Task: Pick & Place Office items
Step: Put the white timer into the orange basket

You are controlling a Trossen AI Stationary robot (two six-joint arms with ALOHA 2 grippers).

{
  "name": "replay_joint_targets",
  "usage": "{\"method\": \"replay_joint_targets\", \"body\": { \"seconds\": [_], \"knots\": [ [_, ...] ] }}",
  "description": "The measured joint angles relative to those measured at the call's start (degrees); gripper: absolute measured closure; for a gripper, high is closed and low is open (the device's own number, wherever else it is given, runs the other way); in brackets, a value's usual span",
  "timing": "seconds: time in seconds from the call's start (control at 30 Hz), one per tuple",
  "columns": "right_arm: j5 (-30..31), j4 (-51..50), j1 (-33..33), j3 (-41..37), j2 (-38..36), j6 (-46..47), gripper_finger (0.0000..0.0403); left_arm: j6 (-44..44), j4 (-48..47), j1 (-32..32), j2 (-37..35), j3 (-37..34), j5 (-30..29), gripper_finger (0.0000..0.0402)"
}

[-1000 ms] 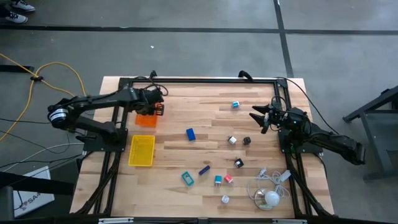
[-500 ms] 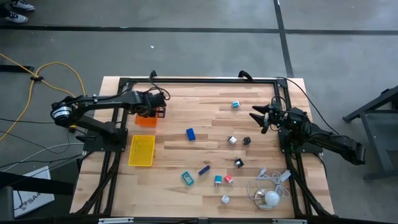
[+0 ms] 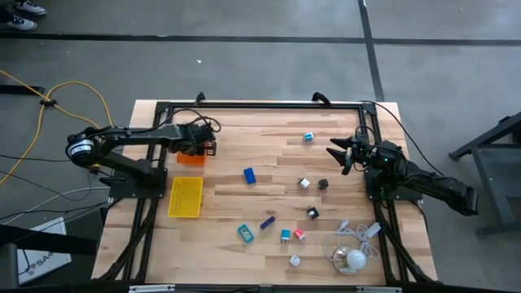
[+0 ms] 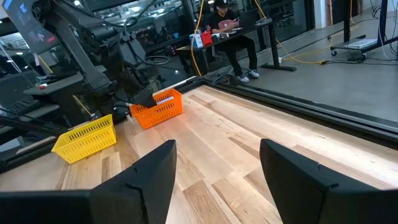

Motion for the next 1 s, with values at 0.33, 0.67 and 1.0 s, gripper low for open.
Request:
{"method": "replay_joint_targets", "body": {
  "seconds": [0.33,0.67,1.0],
  "knots": [
    [0.0,0.0,0.0,0.0,0.0,0.0,0.0184,0.2,0.3,0.2,0.0,0.0,0.0,0.0327],
    [0.0,0.0,0.0,0.0,0.0,0.0,0.0184,0.8,0.2,0.2,0.0,0.0,0.4,0.0325],
    [0.0,0.0,0.0,0.0,0.0,0.0,0.0184,0.6,0.2,0.2,0.0,0.0,0.9,0.0325]
  ]
}}
